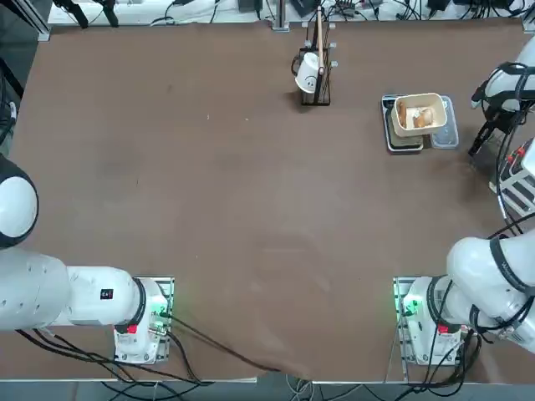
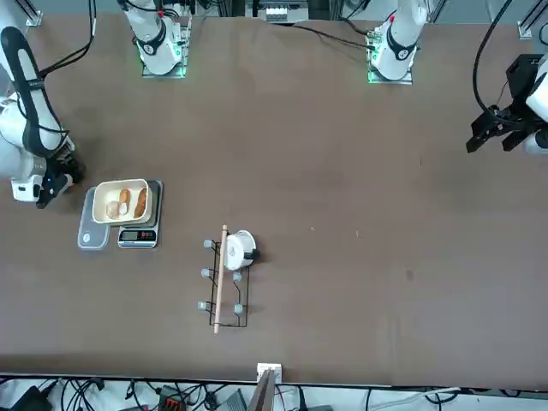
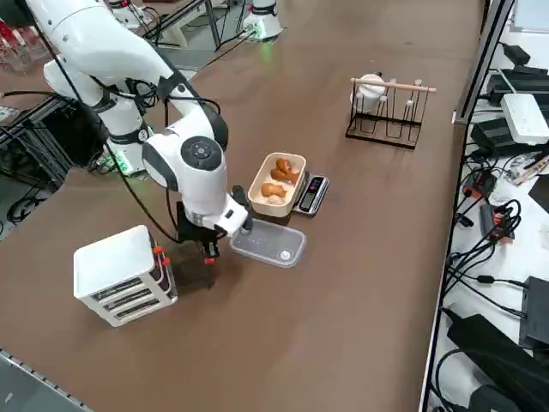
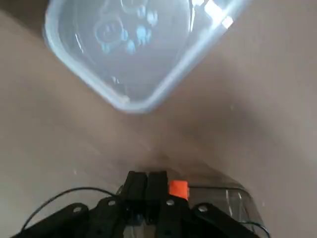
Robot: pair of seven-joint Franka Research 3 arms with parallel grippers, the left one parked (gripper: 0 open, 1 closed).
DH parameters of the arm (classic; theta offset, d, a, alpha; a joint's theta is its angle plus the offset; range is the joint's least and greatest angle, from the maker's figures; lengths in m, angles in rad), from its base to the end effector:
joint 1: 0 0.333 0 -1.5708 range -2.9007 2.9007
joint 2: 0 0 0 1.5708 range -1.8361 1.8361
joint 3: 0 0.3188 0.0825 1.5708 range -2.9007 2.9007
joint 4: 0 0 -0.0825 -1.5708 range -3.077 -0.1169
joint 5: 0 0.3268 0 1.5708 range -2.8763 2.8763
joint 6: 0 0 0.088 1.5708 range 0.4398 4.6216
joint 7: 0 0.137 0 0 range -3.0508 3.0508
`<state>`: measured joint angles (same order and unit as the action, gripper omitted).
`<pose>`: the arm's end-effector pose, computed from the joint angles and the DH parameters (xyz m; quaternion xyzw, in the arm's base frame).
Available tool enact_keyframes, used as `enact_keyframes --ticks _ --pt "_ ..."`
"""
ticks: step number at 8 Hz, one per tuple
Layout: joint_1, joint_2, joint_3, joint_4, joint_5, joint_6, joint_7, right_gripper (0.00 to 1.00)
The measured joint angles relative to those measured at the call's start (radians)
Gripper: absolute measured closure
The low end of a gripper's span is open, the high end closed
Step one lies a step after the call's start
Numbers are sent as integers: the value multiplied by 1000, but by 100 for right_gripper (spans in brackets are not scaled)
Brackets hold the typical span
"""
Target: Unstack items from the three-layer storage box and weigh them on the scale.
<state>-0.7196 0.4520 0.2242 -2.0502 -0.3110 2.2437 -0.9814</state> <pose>0.4562 -0.2655 0.2215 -0.9312 -0.3399 0.1268 0.0354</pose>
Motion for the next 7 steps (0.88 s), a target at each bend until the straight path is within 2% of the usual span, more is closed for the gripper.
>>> enact_keyframes --ticks 4,7 --pt "-42 -48 -10 -14 -97 -108 -5 99" --pt "-60 -43 -18 -28 -126 -89 -1 99"
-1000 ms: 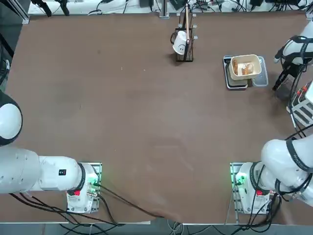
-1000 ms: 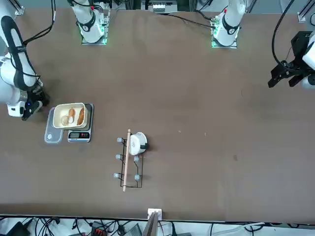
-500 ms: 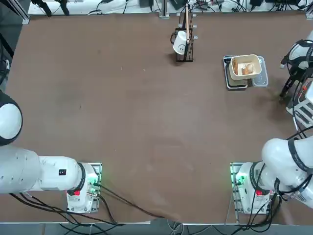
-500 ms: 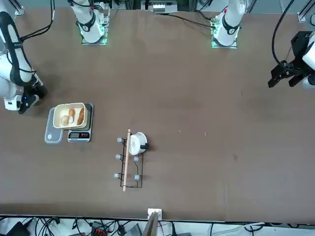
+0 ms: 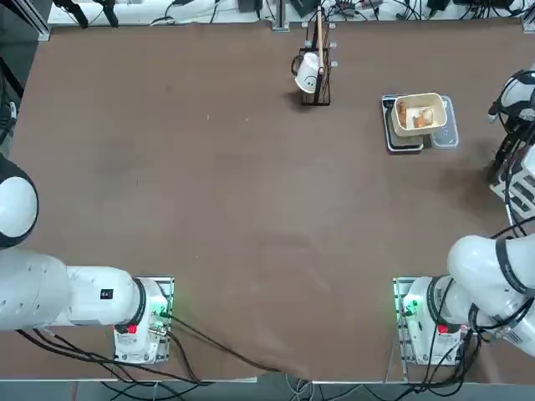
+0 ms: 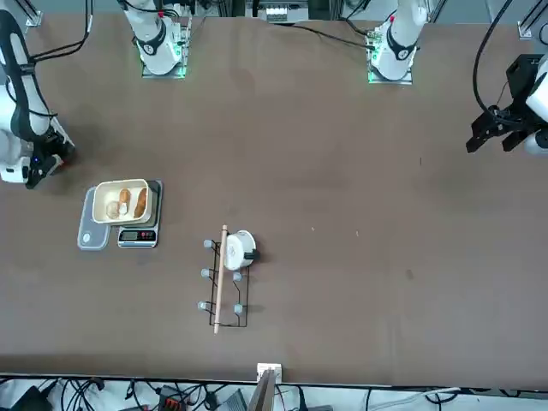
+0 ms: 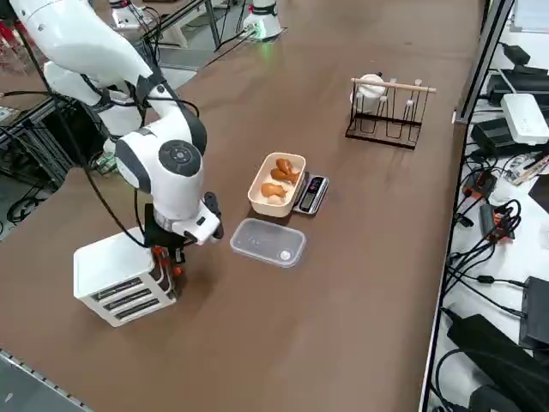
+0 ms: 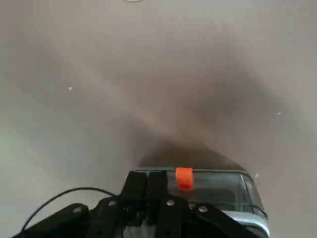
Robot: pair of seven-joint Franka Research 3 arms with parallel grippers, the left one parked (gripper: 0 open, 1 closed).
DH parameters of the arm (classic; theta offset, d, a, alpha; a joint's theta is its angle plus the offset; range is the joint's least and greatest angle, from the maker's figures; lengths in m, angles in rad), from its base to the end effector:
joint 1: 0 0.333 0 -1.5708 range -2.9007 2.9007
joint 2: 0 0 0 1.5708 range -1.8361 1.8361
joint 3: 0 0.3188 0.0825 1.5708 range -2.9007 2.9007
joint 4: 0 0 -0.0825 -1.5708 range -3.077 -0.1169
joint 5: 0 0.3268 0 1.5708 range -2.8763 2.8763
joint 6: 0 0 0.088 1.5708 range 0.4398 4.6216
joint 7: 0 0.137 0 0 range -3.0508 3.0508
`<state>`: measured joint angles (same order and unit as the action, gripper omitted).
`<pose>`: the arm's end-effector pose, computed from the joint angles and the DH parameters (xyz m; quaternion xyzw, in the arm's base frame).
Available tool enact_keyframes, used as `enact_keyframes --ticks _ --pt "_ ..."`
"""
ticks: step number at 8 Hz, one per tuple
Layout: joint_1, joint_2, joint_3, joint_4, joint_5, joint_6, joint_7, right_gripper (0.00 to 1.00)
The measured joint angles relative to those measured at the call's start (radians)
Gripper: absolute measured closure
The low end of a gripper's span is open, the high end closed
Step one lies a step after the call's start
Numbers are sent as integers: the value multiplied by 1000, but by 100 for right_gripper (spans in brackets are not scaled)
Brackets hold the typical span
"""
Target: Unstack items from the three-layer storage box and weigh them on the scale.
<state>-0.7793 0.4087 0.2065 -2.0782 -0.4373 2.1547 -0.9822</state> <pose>0.4139 -0.3004 0.2314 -0.9205 -0.3397 0.1919 0.0225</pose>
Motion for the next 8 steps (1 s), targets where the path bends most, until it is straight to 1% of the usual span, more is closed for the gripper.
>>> enact_keyframes --ticks 2,5,8 --pt "-3 19 0 -4 -4 19 6 99" --pt "-3 17 0 -4 -14 19 19 99" --pt "8 22 17 -5 -107 1 148 99"
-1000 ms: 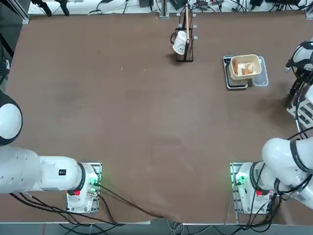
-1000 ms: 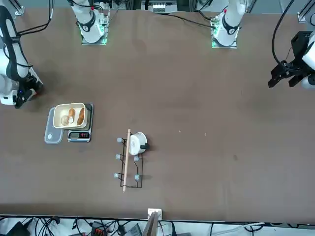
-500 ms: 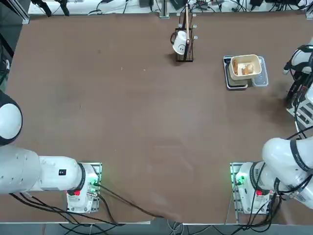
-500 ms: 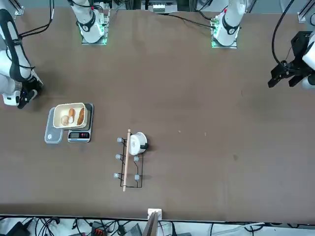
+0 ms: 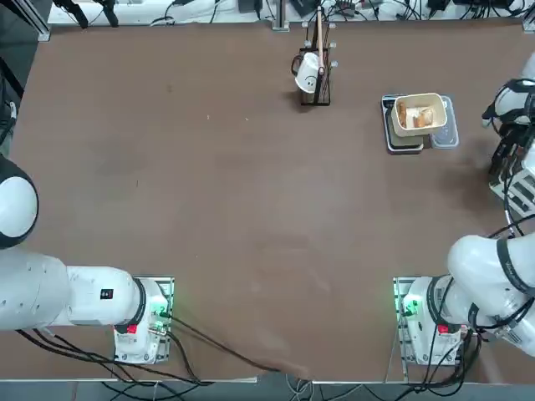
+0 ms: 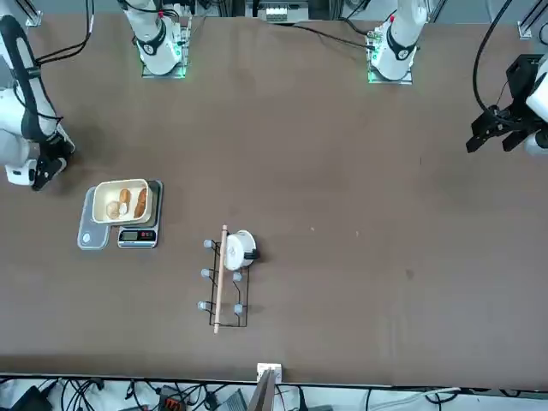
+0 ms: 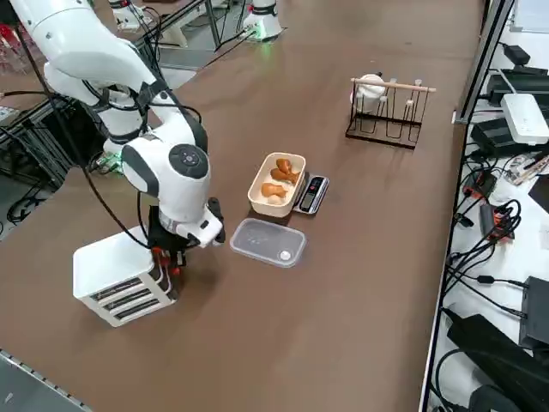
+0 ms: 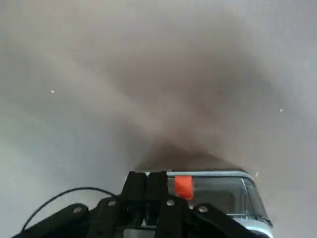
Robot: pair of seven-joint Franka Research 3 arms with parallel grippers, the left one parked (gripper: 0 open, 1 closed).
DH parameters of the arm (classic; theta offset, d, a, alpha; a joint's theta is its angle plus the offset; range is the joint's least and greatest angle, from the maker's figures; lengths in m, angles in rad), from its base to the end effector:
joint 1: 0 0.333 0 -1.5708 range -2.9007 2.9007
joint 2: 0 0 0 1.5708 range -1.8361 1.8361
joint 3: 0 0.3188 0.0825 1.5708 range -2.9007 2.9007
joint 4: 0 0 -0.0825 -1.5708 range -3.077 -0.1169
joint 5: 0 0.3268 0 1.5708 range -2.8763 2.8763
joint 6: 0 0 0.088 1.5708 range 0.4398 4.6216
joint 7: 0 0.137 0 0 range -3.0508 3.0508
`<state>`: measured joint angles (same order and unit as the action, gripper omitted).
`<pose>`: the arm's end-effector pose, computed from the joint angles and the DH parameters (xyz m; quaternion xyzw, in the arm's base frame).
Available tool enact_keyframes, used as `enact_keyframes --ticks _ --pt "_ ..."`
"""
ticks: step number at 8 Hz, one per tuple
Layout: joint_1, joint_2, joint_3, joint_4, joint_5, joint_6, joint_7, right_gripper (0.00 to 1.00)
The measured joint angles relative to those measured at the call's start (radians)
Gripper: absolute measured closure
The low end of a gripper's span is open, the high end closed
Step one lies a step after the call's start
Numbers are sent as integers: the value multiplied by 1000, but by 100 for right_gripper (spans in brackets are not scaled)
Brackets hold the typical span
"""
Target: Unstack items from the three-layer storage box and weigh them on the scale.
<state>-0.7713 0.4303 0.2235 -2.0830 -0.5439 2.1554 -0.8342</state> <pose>0.4172 -0.2942 0.2210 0.9226 0.3178 -0.2182 0.0132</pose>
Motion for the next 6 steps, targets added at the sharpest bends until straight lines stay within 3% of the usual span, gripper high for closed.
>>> enact_keyframes --ticks 4,6 --pt "4 2 6 11 -12 -31 27 99" --pt "2 -7 47 78 11 -149 37 99"
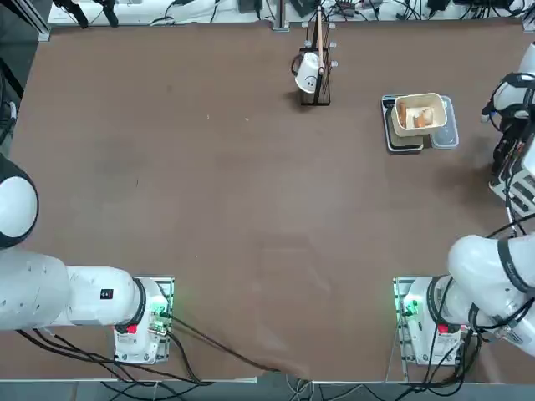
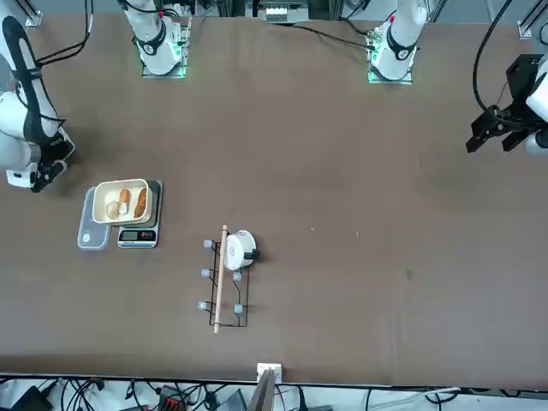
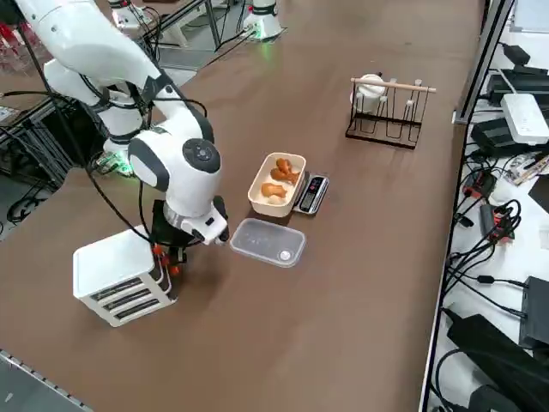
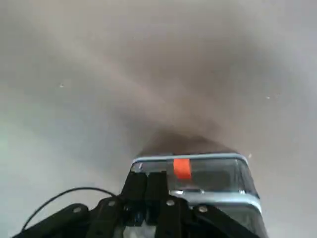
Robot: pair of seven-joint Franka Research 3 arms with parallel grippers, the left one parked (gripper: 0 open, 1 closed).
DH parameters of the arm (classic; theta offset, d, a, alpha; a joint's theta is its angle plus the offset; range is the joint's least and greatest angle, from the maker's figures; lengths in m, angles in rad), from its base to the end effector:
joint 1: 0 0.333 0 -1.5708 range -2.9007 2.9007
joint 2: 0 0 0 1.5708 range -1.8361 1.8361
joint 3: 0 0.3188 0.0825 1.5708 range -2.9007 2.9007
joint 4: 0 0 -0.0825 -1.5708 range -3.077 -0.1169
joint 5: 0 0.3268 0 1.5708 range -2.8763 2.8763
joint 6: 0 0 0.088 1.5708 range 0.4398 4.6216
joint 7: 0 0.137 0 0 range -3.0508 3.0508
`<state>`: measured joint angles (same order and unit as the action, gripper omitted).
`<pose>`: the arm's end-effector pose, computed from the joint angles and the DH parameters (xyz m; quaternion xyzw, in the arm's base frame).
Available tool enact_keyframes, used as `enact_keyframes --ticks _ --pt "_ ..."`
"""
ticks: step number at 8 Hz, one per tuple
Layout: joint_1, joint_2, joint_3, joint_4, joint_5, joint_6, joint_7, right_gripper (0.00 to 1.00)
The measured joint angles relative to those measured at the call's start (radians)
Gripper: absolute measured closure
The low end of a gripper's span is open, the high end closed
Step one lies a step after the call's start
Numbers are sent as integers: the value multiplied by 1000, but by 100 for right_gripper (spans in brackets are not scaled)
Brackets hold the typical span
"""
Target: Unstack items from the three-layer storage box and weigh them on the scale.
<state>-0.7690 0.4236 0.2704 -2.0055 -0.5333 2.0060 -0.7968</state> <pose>0.4306 -0.2877 0.2459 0.9226 0.2973 -0.2454 0.0112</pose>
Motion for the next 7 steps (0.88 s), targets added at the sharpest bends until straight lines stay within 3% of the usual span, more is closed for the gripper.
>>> enact_keyframes --ticks 2,4,5,7 --pt "1 -15 49 122 128 -127 8 99" --pt "5 -26 61 236 278 -186 51 96" --pt "14 -27 62 285 321 -198 145 84" --pt "55 -27 67 371 331 -239 384 46"
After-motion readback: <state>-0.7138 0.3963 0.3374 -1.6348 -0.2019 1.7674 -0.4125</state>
